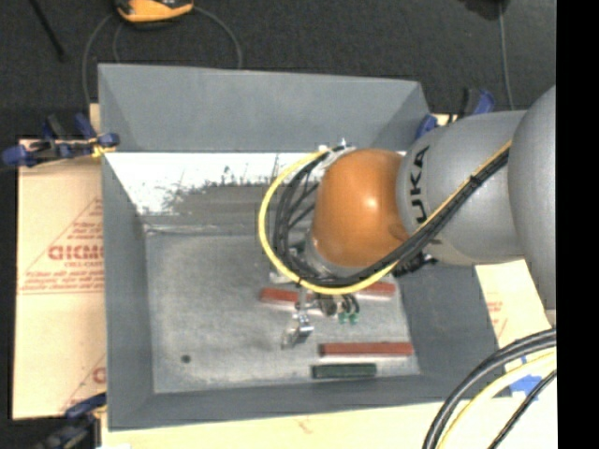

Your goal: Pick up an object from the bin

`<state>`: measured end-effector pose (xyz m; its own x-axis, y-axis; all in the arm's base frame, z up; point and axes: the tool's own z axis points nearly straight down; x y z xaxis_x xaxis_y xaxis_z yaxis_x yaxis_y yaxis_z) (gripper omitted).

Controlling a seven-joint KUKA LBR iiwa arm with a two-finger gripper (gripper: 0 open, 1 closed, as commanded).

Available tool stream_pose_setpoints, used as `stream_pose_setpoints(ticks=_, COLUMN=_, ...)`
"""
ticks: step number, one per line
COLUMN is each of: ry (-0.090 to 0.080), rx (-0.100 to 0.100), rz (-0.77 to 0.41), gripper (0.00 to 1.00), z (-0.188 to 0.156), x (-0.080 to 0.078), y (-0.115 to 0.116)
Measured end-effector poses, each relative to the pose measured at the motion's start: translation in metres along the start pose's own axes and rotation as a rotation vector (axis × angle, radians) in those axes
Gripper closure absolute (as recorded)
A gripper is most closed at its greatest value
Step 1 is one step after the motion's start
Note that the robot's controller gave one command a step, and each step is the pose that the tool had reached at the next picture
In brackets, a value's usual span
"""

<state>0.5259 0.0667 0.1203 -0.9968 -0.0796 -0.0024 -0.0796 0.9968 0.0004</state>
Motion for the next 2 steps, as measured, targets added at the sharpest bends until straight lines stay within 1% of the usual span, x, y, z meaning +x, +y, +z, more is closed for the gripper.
stream_pose_setpoints(ticks=1, ry=0.000, rx=0.001, rz=-0.094, gripper=0.00, z=-0.006, x=-0.016, y=-0.038)
stream_pose_setpoints(ticks=2, ry=-0.001, rx=-0.002, rz=0.167, gripper=1.00, z=0.040, x=-0.013, y=-0.043)
